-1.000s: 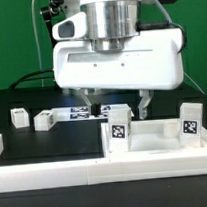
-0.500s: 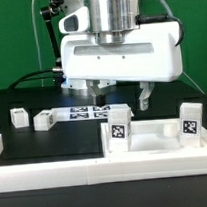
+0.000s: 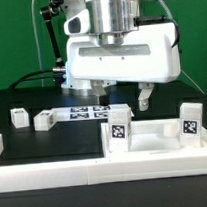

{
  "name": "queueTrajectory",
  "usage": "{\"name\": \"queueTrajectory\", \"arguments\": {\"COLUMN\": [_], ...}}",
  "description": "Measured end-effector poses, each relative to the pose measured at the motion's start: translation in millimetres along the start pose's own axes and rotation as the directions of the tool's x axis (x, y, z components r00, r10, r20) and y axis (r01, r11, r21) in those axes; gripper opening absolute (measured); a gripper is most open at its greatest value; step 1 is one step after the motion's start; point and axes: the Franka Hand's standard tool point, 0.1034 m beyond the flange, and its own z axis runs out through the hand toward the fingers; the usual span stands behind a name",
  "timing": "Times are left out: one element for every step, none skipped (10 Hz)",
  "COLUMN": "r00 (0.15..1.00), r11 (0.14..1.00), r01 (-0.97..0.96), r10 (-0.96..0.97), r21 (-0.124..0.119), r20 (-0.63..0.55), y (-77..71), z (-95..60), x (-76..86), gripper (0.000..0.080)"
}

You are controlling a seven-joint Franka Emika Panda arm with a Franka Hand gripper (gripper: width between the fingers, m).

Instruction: Assemble square table

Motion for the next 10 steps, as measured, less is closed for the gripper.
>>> {"name": "queueTrajectory", "arguments": {"r00": [0.996, 0.993, 0.993, 0.993, 0.989, 0.981, 0.950, 0.898, 0.844, 0.801], "r11": [0.996, 0.994, 0.993, 0.993, 0.989, 0.981, 0.951, 0.899, 0.845, 0.802], "r01": [-0.088, -0.111, -0.114, -0.117, -0.147, -0.193, -0.310, -0.438, -0.535, -0.597], "r10": [0.088, 0.111, 0.114, 0.117, 0.147, 0.193, 0.310, 0.438, 0.535, 0.598], "r21": [-0.003, -0.005, -0.005, -0.004, -0.005, -0.007, -0.007, -0.013, -0.017, -0.024], "r20": [0.021, 0.032, 0.031, 0.031, 0.033, 0.034, 0.040, 0.042, 0.040, 0.042], "y": [7.7, 13.7, 12.3, 12.1, 12.2, 12.2, 12.4, 14.8, 16.8, 16.4], "z": [2.7, 6.1, 6.1, 6.2, 6.8, 7.4, 8.7, 12.3, 16.4, 19.6], "x": [-10.7, -16.6, -15.8, -15.7, -16.1, -16.7, -18.9, -24.5, -30.9, -38.0], "gripper": [0.0649, 0.0649, 0.0649, 0.0649, 0.0649, 0.0649, 0.0649, 0.0649, 0.0649, 0.0649]}}
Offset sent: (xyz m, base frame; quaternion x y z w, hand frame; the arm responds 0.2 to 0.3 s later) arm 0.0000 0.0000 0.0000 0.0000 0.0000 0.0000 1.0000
